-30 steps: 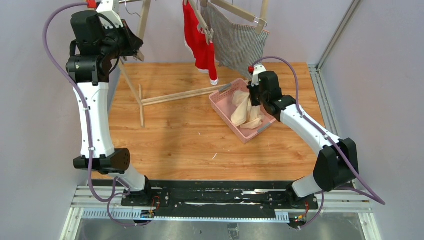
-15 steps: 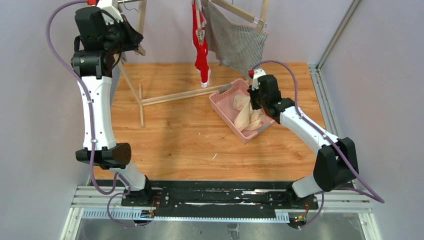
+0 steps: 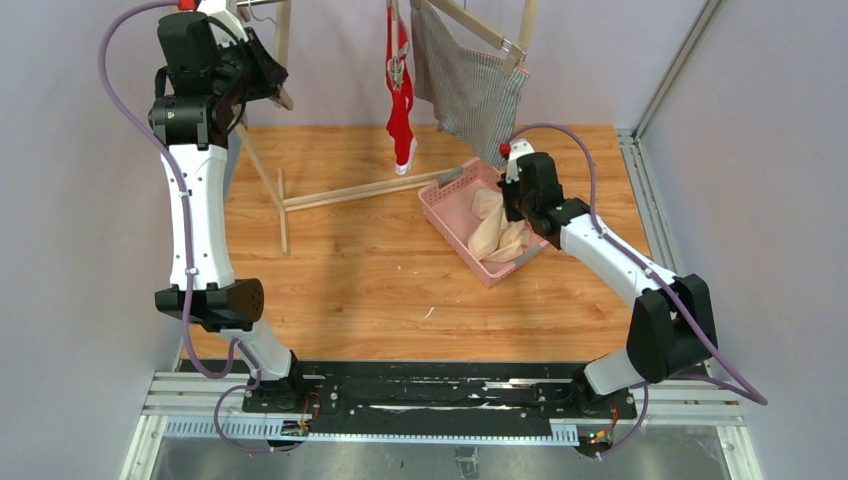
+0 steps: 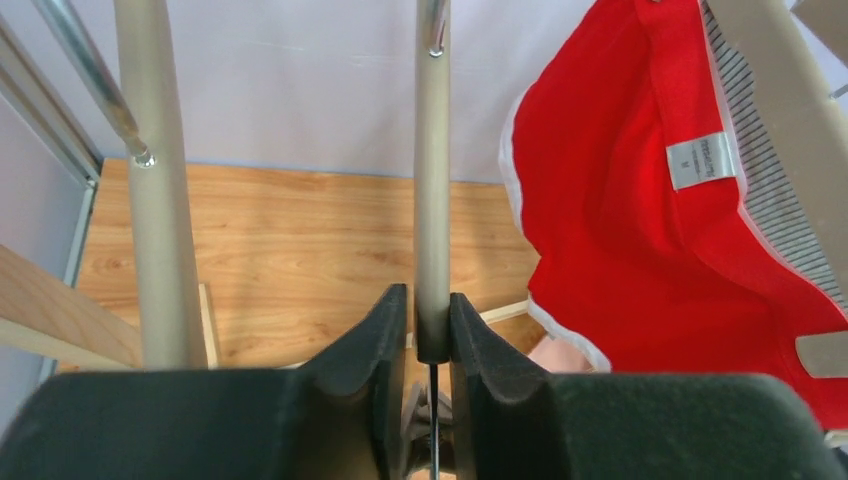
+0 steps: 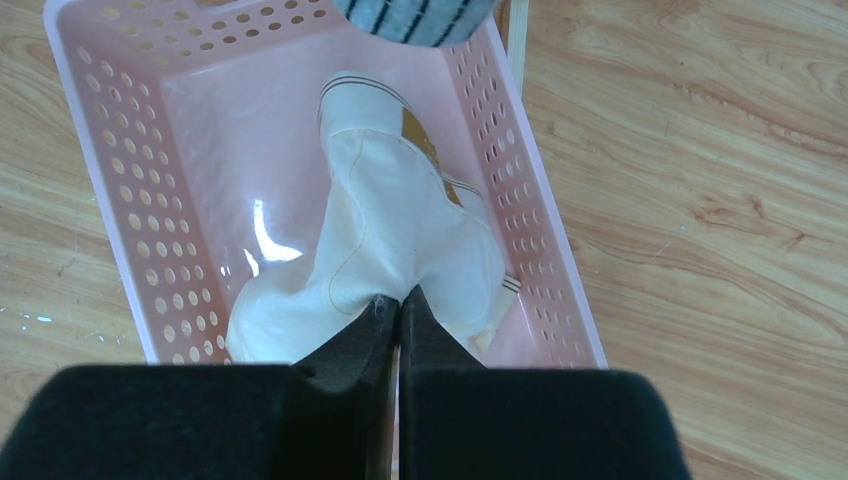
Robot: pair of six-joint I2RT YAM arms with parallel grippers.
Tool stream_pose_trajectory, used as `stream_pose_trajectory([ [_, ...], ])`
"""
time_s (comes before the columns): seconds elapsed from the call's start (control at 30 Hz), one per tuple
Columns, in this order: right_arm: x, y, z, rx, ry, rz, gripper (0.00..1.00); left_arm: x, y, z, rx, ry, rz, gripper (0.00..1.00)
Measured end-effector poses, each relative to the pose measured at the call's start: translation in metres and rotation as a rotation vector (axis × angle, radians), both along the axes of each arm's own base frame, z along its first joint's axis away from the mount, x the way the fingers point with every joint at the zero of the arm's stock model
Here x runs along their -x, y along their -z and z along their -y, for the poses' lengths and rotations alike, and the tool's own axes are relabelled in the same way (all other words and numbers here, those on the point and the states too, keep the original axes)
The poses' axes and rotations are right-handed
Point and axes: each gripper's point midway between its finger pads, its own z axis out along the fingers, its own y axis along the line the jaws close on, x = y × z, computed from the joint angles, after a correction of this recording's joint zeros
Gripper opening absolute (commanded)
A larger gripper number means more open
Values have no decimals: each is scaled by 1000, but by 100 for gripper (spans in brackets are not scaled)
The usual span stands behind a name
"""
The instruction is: Remove the underwear clipped to the hanger
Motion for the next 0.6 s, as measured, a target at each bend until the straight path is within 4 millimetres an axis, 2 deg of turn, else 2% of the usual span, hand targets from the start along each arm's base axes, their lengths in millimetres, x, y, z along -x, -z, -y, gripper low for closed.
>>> stream_pose_trajectory([
  [0.1,1,2,1,1,1,-3,1,0,0,-1,-2,-3,0,44],
  [0.17,0,2,1,1,1,-3,2,1,4,0,-2,-1,-9,47],
  [0.3,1,2,0,-1,2,-3,31,9,10,-1,-14,-1,-25,51],
  [0.4,1,2,0,-7,5,-5,47,20,9,-2,-27,-4,-19,54],
  [0.6,7,-5,-2,-28,-13,-6,49,51,-21,-5,-64,-21,60,57],
])
